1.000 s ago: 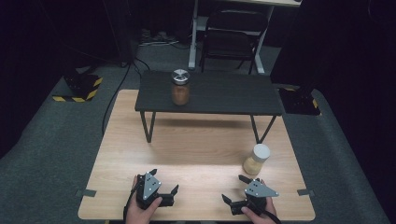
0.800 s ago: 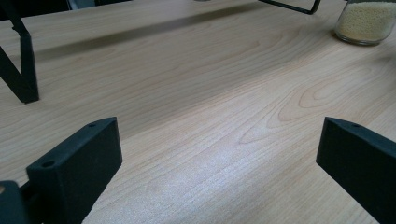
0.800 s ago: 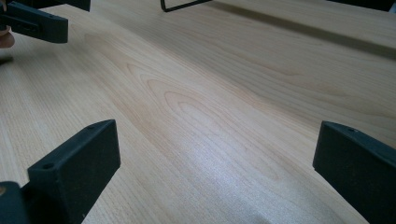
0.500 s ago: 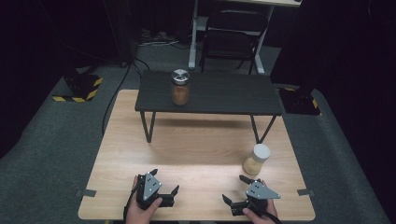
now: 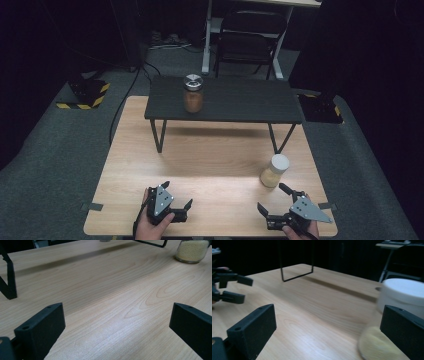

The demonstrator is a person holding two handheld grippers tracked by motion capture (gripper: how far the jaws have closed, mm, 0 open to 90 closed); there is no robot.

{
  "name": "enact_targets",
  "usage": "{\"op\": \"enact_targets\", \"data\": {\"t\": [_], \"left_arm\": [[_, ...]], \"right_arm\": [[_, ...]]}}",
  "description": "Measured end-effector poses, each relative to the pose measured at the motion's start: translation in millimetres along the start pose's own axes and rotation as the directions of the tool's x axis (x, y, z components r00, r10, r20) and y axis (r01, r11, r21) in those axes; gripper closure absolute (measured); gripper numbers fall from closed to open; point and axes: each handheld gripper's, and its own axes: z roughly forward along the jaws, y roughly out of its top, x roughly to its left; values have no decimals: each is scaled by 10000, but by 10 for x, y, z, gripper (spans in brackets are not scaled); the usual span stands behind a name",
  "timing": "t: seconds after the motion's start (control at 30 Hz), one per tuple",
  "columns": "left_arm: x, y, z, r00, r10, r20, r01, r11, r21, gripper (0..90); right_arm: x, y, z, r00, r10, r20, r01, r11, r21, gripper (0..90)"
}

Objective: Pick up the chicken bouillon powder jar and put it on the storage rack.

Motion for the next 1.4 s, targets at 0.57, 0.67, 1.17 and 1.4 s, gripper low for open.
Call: {"op": "enact_targets", "data": {"t": [0.57,0.67,1.17,1.4], "left_arm": [[5,-5,7,9999,41,112,-40,10000,-60,5],[22,-10,5,9998,-35,176,37,10000,-85,5],[48,-3,9,9996,-95,266,96,9999,-44,5],[49,-7,9,9996,-49,292,51,10000,-70,5]], "right_arm": [[-116,-65,-162,9895,588,1322,-581,9983,-89,0],[-135,-74,-117,9856,723,1531,-736,9973,30,0],[-175,-38,64,9756,896,2006,-943,9954,141,0],[-225,-14,156,9729,881,2138,-939,9954,170,1]]}}
